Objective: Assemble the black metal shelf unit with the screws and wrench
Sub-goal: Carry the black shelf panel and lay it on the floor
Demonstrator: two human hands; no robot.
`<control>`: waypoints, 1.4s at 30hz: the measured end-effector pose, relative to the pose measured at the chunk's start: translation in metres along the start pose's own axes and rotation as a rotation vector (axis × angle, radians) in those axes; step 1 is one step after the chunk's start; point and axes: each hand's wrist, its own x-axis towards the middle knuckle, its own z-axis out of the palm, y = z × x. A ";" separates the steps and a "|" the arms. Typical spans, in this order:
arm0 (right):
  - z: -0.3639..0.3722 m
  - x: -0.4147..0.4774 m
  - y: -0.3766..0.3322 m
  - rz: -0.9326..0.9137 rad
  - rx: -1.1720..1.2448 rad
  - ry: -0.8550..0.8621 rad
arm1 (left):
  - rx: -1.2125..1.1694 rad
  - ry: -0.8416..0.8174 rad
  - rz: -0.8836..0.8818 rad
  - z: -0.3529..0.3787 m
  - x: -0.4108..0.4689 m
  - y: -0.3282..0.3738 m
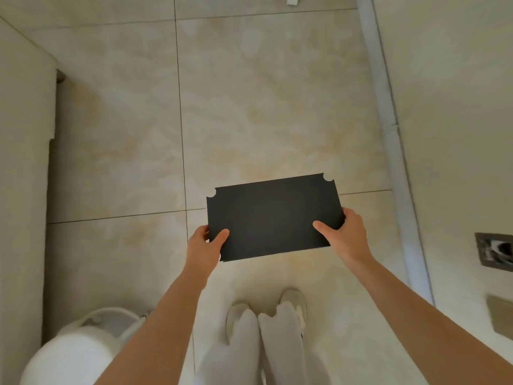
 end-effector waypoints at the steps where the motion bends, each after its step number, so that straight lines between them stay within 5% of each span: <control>1: 0.014 0.021 0.010 -0.002 -0.008 -0.009 | 0.003 -0.004 -0.002 0.008 0.024 -0.008; 15: 0.129 0.207 0.089 -0.090 -0.032 -0.060 | 0.037 0.029 0.042 0.090 0.227 -0.076; 36: 0.146 0.233 0.129 -0.017 -0.067 -0.028 | 0.154 0.052 0.090 0.124 0.259 -0.077; 42: 0.133 0.223 0.117 -0.013 -0.291 -0.126 | 0.540 0.093 0.038 0.121 0.240 -0.063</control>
